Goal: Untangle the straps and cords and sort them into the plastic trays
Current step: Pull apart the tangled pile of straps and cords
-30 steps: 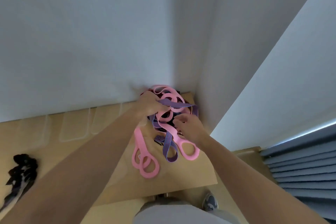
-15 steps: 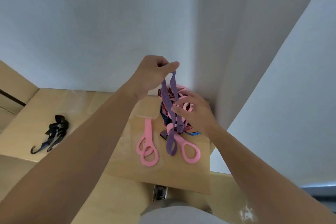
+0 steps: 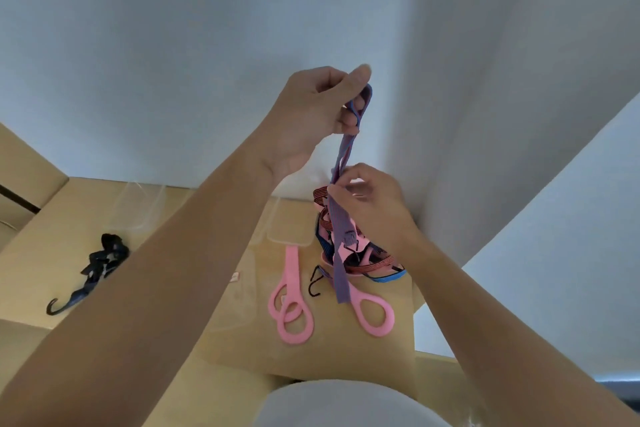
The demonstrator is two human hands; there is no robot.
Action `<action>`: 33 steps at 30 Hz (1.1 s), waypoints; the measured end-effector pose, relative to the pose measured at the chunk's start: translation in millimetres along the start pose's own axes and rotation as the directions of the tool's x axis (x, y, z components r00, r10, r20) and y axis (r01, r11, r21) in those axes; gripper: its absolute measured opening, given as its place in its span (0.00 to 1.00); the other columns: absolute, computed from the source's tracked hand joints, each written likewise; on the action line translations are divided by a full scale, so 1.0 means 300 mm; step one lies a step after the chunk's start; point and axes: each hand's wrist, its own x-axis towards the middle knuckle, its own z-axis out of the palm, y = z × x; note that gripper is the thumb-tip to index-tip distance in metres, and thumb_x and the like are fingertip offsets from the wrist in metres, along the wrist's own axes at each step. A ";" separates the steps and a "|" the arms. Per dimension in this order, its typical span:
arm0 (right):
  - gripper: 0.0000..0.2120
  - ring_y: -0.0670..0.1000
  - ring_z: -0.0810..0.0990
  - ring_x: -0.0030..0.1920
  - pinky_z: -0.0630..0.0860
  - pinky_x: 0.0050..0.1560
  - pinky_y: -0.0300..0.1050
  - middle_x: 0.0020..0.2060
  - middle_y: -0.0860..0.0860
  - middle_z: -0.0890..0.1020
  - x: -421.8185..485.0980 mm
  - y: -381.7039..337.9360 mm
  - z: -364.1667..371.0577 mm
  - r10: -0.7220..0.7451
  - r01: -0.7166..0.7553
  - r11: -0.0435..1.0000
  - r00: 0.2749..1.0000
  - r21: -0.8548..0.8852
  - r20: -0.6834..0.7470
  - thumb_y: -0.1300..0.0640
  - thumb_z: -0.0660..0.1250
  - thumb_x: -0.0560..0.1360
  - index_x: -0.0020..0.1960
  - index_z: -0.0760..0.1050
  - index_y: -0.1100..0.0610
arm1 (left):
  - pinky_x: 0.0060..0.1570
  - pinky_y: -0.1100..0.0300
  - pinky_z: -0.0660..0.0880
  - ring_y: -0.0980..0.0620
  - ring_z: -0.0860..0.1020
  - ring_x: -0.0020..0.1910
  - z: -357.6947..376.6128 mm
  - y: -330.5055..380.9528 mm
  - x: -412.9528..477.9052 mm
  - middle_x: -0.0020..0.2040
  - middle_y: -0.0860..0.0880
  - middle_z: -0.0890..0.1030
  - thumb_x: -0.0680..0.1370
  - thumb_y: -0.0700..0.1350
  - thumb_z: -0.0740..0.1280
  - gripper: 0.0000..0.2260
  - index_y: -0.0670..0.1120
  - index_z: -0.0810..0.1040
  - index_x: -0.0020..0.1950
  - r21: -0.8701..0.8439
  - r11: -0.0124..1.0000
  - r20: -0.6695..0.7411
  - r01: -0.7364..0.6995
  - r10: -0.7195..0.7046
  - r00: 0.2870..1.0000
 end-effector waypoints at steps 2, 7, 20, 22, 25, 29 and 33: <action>0.10 0.58 0.85 0.44 0.82 0.49 0.61 0.47 0.56 0.85 0.008 -0.033 0.008 0.008 -0.005 0.999 0.999 0.053 -0.053 0.61 0.74 0.74 0.43 0.72 0.57 | 0.44 0.58 0.79 0.48 0.76 0.35 -0.025 -0.004 0.013 0.41 0.45 0.80 0.83 0.46 0.68 0.11 0.39 0.79 0.46 -0.092 0.996 0.024 0.004 -0.002 1.000; 0.14 0.60 0.85 0.48 0.81 0.54 0.62 0.49 0.55 0.86 0.019 -0.038 0.041 0.076 -0.072 0.993 0.996 0.094 -0.035 0.59 0.74 0.75 0.55 0.72 0.51 | 0.47 0.55 0.80 0.48 0.77 0.35 -0.075 -0.049 0.037 0.41 0.45 0.80 0.83 0.42 0.67 0.09 0.39 0.78 0.44 -0.263 0.965 0.070 0.017 0.002 0.998; 0.12 0.50 0.70 0.30 0.79 0.37 0.50 0.29 0.52 0.72 -0.003 -0.159 0.086 0.026 0.033 0.985 0.943 0.172 -0.332 0.58 0.55 0.86 0.47 0.74 0.57 | 0.34 0.60 0.72 0.50 0.77 0.35 -0.201 -0.265 0.035 0.44 0.47 0.81 0.81 0.44 0.67 0.06 0.42 0.81 0.51 -0.152 0.965 0.131 0.214 -0.195 0.972; 0.12 0.51 0.69 0.30 0.78 0.34 0.48 0.29 0.51 0.72 -0.008 -0.198 0.076 -0.006 0.070 0.982 0.940 0.174 -0.342 0.56 0.55 0.86 0.47 0.74 0.56 | 0.33 0.61 0.71 0.51 0.76 0.34 -0.183 -0.383 0.028 0.40 0.47 0.82 0.80 0.42 0.68 0.04 0.43 0.81 0.50 0.022 0.950 0.132 0.312 -0.312 0.941; 0.12 0.51 0.70 0.30 0.78 0.35 0.46 0.29 0.50 0.73 -0.019 -0.249 0.067 -0.049 0.110 0.980 0.941 0.166 -0.334 0.52 0.55 0.84 0.48 0.74 0.56 | 0.30 0.62 0.67 0.52 0.72 0.30 -0.128 -0.576 -0.007 0.31 0.50 0.76 0.78 0.40 0.70 0.05 0.45 0.79 0.41 0.195 0.867 0.245 0.459 -0.496 0.833; 0.14 0.50 0.69 0.30 0.79 0.36 0.48 0.30 0.51 0.71 -0.034 -0.276 0.071 -0.046 0.109 0.980 0.936 0.164 -0.349 0.56 0.53 0.87 0.48 0.73 0.57 | 0.34 0.61 0.75 0.52 0.78 0.36 -0.059 -0.711 -0.089 0.40 0.48 0.82 0.73 0.46 0.74 0.06 0.45 0.83 0.47 0.303 0.774 0.361 0.555 -0.633 0.685; 0.14 0.49 0.70 0.30 0.79 0.37 0.47 0.30 0.50 0.72 -0.041 -0.275 0.078 -0.007 0.088 0.977 0.926 0.196 -0.378 0.57 0.52 0.87 0.48 0.72 0.57 | 0.35 0.64 0.76 0.52 0.76 0.38 -0.037 -0.733 -0.128 0.40 0.46 0.79 0.76 0.45 0.74 0.13 0.35 0.83 0.52 0.238 0.822 0.386 0.518 -0.569 0.726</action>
